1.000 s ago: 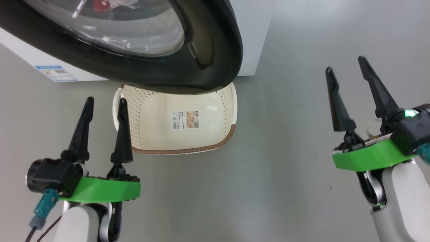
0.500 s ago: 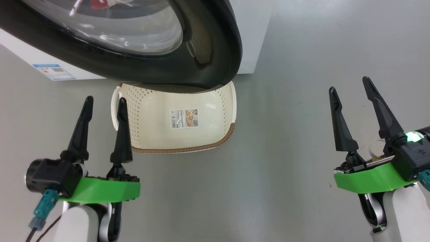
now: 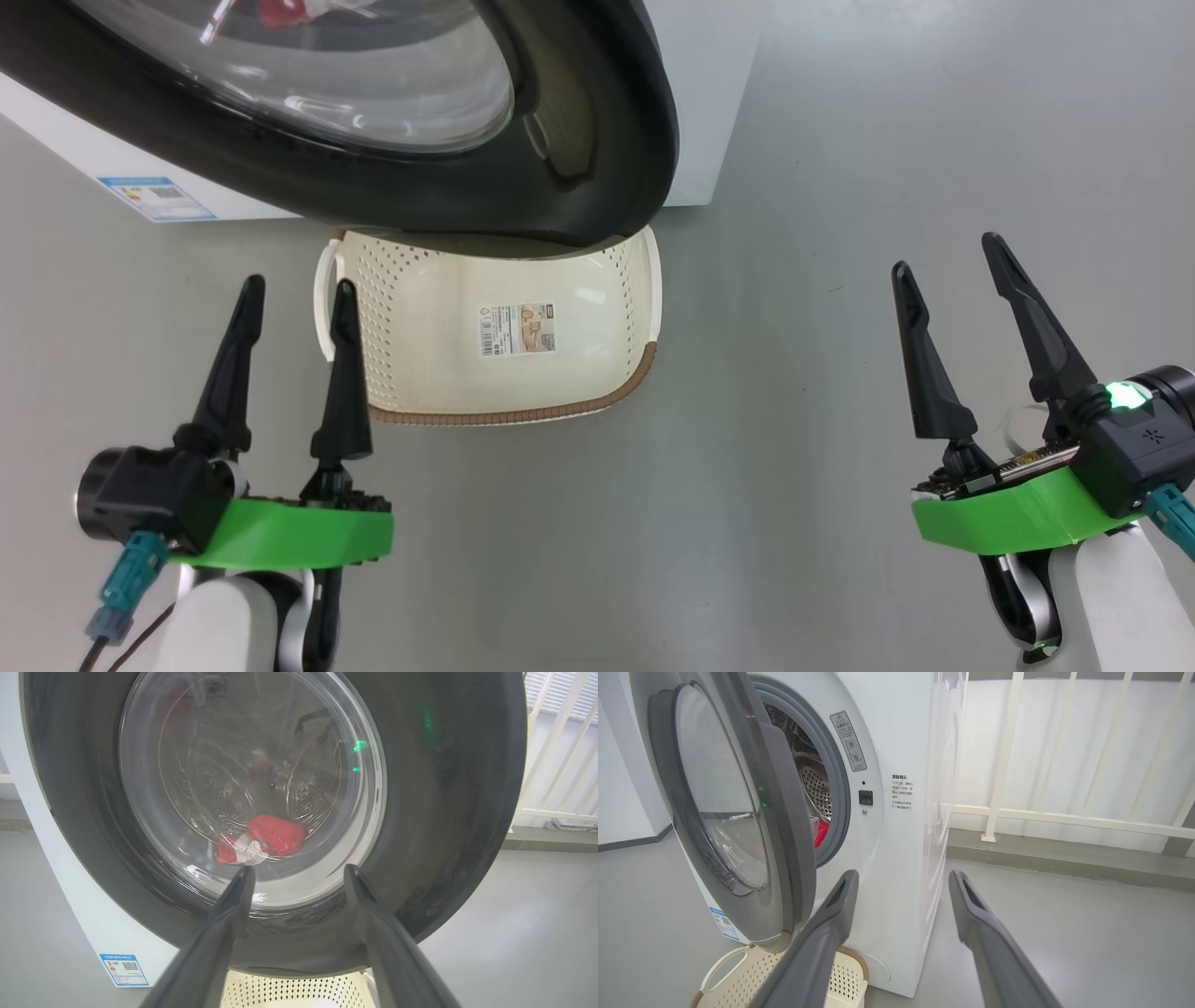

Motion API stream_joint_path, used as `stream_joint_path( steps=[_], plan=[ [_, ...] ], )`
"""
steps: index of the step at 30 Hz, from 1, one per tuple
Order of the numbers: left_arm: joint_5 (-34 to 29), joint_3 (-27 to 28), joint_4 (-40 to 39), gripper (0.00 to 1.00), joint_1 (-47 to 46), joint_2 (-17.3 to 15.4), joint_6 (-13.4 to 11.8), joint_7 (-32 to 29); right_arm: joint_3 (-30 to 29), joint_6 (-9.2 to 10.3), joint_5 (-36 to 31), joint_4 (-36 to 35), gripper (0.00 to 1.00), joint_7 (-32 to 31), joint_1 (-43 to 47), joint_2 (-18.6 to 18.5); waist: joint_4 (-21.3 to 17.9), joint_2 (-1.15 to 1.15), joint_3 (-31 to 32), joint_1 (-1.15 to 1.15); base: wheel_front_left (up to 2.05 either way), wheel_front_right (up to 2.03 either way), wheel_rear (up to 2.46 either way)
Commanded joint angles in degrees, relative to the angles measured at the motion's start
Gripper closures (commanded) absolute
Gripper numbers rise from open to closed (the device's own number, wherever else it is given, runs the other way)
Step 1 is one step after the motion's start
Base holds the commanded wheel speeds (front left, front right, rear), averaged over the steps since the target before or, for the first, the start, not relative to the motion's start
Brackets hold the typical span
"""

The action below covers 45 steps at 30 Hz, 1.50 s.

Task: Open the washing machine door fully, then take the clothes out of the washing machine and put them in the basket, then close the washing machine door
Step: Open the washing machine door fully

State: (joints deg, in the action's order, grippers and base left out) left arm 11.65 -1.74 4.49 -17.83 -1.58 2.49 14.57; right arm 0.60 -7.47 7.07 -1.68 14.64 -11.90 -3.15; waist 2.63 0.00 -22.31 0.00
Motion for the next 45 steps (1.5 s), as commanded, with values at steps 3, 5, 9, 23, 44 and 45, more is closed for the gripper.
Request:
stream_joint_path(
  steps=[3, 5, 9, 23, 44, 45],
  plan=[
    [0.1, 1.4, -1.3, 0.00, 0.7, -1.3, -0.4, 0.4, 1.7, -0.02, 0.6, -1.1, 0.00, 0.4, 1.1, 0.3, 0.1, 0.00, 0.1, 0.00, 0.00, 0.00, 0.00],
    [0.1, 1.4, -1.3, 0.00, 0.8, -1.3, -0.4, 0.4, 2.2, -0.02, 1.0, -0.9, 0.00, 0.4, 1.2, 0.3, 0.2, 0.00, 0.1, 0.00, 0.00, 0.00, 0.00],
    [0.3, 1.1, -1.3, 0.00, 0.7, -1.3, -0.6, 0.4, 3.0, -0.02, 2.8, 0.3, 0.80, 0.4, 1.2, 0.3, 0.5, 0.00, -0.1, 0.00, 0.00, 0.00, 0.00],
    [0.8, 0.7, -1.5, 0.00, 0.8, -1.3, -1.3, 0.4, 5.4, -0.02, 22.9, 7.5, 1.00, 0.4, -7.4, 0.3, 1.7, 0.00, -0.2, 0.00, 0.00, 0.00, 0.00],
    [2.4, -1.2, -1.1, 0.00, -0.2, -1.3, -1.7, 0.4, 9.9, -0.02, 85.1, 15.3, 1.00, -21.6, -29.9, -2.5, 4.5, 0.00, -2.7, 0.00, 0.00, 0.00, 0.00],
    [2.5, -1.3, -1.0, 0.00, -0.3, -1.3, -1.7, 0.4, 9.4, -0.02, 87.4, 16.0, 1.00, -23.5, -30.7, -2.3, 4.6, 0.00, -2.8, 0.00, 0.00, 0.00, 0.00]
  ],
)
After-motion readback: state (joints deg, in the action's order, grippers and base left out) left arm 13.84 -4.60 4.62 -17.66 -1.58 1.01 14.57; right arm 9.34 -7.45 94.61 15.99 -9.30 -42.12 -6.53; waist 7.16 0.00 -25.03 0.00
